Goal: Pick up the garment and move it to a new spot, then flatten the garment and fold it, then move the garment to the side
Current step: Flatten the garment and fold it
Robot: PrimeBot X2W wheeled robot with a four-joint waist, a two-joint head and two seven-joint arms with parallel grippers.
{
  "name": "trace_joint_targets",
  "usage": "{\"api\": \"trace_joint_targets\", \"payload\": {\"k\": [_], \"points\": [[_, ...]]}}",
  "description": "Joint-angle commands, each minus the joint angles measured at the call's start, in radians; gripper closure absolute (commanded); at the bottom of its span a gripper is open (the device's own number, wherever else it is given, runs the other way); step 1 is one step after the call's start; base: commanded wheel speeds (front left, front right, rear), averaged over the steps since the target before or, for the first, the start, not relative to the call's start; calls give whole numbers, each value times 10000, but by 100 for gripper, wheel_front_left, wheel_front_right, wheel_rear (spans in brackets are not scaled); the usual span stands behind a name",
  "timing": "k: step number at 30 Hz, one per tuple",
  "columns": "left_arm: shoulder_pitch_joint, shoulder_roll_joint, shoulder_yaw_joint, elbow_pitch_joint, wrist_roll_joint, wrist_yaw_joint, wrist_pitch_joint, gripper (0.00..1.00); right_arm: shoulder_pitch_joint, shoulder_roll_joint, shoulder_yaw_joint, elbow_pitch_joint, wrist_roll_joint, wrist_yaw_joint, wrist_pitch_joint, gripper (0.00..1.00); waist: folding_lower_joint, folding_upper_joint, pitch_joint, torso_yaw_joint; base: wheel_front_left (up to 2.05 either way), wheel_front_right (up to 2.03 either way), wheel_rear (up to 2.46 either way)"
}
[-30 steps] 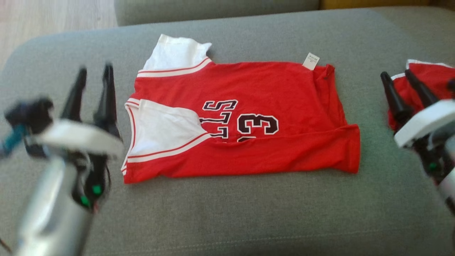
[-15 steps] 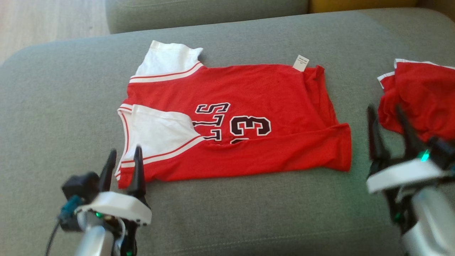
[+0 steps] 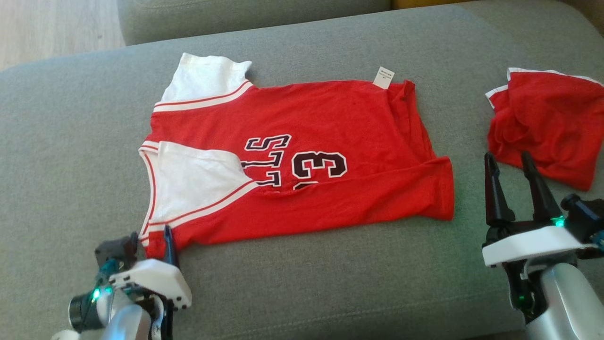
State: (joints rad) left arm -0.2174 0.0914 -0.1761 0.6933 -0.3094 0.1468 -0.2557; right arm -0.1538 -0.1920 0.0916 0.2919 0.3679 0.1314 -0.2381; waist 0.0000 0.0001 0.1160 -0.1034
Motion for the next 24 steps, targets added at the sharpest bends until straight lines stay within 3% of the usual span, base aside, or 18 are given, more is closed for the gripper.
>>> {"api": "trace_joint_targets", "payload": {"k": [1, 8, 9, 10, 11, 16, 24], "points": [[-424, 174, 336, 156, 77, 96, 63, 0, -95, 35, 170, -387, -82, -7, 10, 0, 0, -1, 16, -64, 0, 0, 0], [-743, 151, 76, 1045, 35, -177, 389, 0, -53, 26, 132, -442, -57, -7, 65, 0, 0, -1, 74, -154, 0, 0, 0], [-791, 136, 40, 1166, 1, -267, 447, 11, -41, 15, 108, -452, -55, -7, 70, 0, 0, -1, 84, -144, 0, 0, 0], [-843, 124, -6, 1273, -26, -374, 492, 69, -35, 9, 85, -459, -54, -7, 77, 0, 0, -1, 90, -133, 0, 0, 0], [-894, 114, -59, 1365, -41, -480, 517, 100, -32, 9, 60, -464, -56, -7, 87, 0, 0, -1, 97, -120, 0, 0, 0], [-1062, 163, -125, 1364, -16, -636, 255, 100, -11, 104, 61, -351, 20, -7, 381, 0, 0, -1, 72, -55, 0, 0, 0], [-942, 433, 401, -617, 382, 2, -54, 100, 89, 502, -109, 396, 391, -7, 1382, 0, 0, -1, 13, 165, 0, 0, 0]]}}
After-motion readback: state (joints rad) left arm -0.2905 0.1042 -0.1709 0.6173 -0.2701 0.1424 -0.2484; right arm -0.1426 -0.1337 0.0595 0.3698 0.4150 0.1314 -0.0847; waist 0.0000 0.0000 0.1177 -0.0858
